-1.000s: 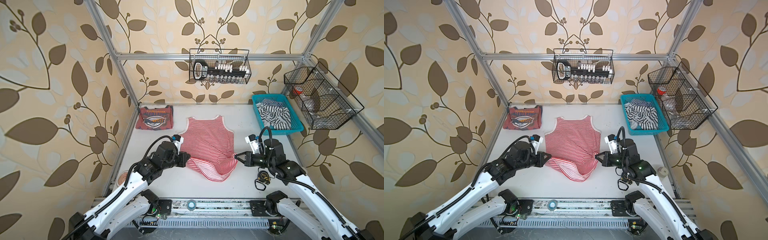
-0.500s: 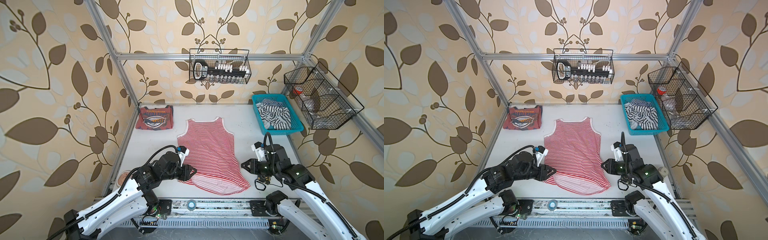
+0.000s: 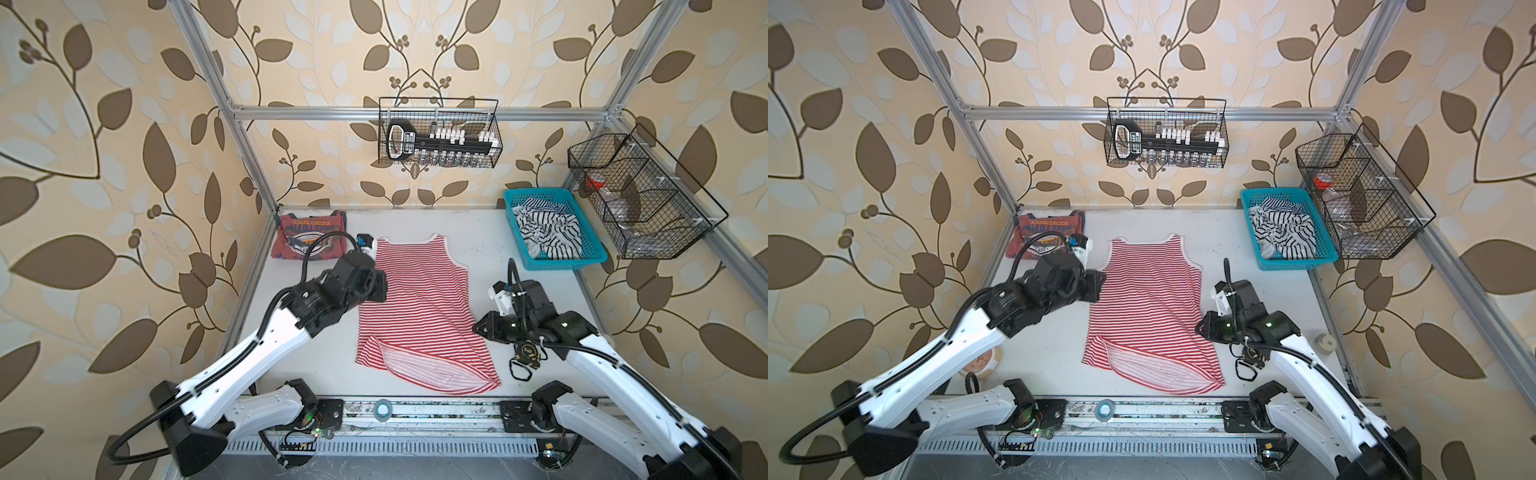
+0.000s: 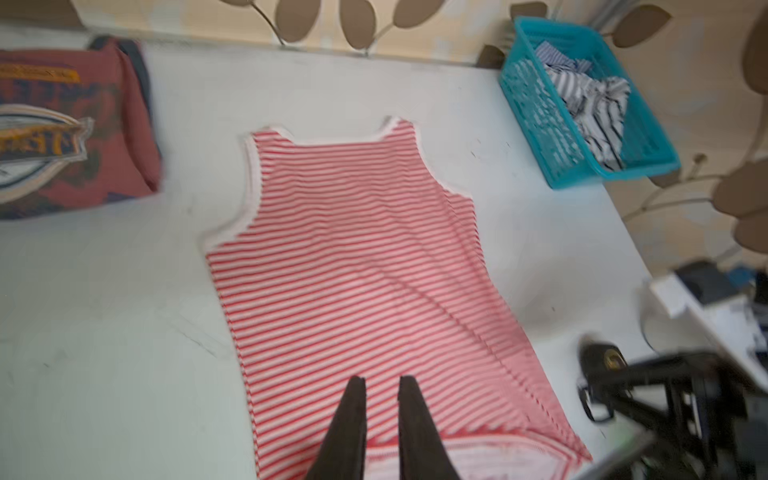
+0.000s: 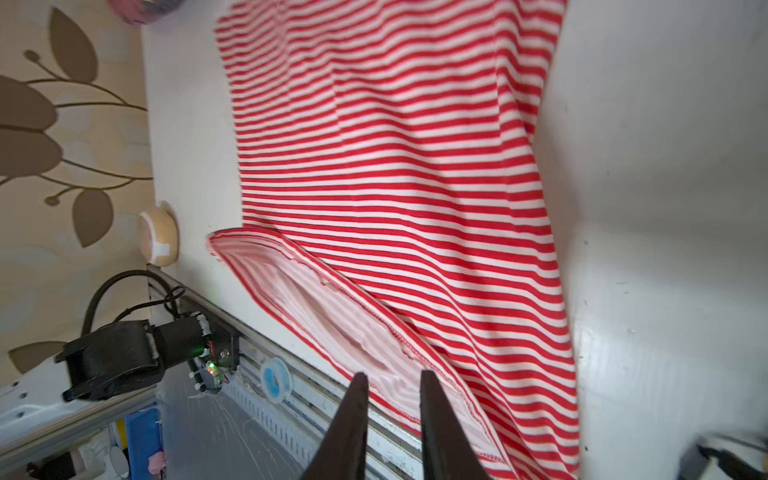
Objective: Fold and stack tank tops
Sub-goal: Rotate the tank top at the center of the table.
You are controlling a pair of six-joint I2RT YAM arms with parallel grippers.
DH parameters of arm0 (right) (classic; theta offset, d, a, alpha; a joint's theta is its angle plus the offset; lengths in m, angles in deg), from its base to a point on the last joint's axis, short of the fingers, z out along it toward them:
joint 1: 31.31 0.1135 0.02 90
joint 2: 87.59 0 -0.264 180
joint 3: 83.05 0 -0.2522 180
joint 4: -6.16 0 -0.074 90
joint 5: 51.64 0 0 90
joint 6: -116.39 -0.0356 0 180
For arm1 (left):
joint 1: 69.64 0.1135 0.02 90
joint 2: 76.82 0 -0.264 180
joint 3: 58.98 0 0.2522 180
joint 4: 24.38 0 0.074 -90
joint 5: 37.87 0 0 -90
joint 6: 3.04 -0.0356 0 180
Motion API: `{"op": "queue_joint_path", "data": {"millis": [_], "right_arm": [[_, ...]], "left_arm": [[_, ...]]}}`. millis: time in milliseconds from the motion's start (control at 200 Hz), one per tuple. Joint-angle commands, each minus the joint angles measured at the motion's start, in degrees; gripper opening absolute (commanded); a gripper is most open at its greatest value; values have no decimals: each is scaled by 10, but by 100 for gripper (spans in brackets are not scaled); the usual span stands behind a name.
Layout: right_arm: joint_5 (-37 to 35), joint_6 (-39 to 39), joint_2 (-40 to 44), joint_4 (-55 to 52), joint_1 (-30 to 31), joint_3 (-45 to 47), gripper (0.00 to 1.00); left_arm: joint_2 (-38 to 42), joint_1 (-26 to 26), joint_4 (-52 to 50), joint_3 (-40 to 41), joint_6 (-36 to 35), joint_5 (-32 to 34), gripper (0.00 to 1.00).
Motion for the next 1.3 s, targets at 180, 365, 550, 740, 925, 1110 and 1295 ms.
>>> {"op": "queue_joint_path", "data": {"millis": [180,365,550,740,925,1110,1295], "right_arm": [[33,0,-112,124,6,32,22],[36,17,-183,130,9,35,20],[38,23,-250,152,7,27,19],[25,37,-344,137,-2,-22,3],[8,52,-419,117,-3,-87,0],[-38,84,-469,65,-26,-164,1],[-82,122,-515,3,-72,-249,1]], "left_arm": [[-387,104,-107,-275,-84,-85,11],[-578,110,-179,-464,-117,-123,7],[-640,138,-173,-505,-117,-158,7],[-670,178,-145,-477,-81,-199,6],[-685,209,-132,-427,-47,-229,4],[-667,229,-108,-364,-1,-240,1],[-621,242,-75,-264,60,-239,0]]}}
